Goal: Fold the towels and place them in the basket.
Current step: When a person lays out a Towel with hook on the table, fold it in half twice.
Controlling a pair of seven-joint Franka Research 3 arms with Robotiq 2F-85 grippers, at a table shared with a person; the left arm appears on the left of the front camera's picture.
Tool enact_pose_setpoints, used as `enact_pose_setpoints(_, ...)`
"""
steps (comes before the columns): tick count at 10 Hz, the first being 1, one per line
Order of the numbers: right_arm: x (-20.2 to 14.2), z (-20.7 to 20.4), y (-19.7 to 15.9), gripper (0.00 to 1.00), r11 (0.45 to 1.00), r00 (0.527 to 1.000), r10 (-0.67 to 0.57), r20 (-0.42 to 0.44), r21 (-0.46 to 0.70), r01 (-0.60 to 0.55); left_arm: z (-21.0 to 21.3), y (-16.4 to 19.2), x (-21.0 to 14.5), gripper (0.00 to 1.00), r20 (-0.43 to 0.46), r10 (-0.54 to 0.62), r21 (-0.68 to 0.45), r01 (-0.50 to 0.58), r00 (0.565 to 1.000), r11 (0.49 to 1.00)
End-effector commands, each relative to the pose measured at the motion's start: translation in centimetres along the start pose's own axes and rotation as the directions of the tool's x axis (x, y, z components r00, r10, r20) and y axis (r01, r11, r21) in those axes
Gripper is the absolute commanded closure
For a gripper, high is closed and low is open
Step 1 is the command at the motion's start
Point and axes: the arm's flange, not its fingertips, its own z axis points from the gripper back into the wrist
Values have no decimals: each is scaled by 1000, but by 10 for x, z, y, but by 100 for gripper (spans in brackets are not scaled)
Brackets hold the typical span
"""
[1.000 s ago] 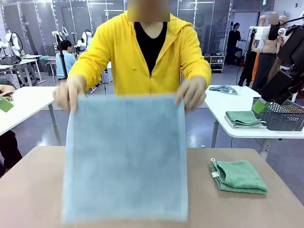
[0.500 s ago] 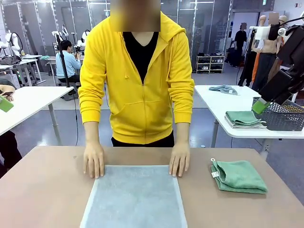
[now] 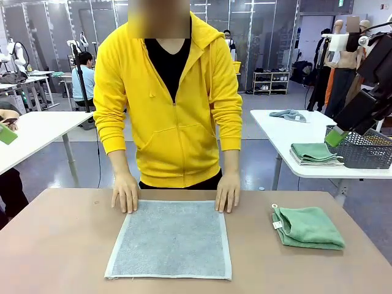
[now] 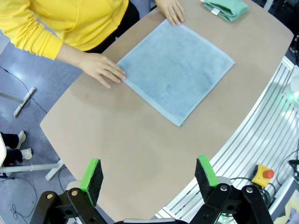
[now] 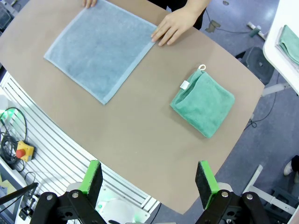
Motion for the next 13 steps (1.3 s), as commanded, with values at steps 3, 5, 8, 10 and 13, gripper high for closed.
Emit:
enact_pose_setpoints(3,1,0,-1,0,1000,1000,-1,-7,0,1,2,0,-1,0,-3,7,16,-7,1000,1000)
enact_pose_setpoints(5,1,0,-1,0,1000,1000,-1,-7,0,1,2,0,-1,0,-3,7,16,-7,1000,1000)
enact_pose_setpoints(8,0,0,0,0,1000,1000,0,0,0,0,0,0,0,0,0,0,0,0,1000,1000)
enact_pose_setpoints(10,12,-14,32,0,966,965,250,-75,-46,-254,-15,-36,15,0,-110,-206,76,215,972,974)
enact_pose_setpoints(13,34,-68,74,0,889,864,439,-246,-23,-458,-60,-65,21,0,-197,-425,-16,430,884,902)
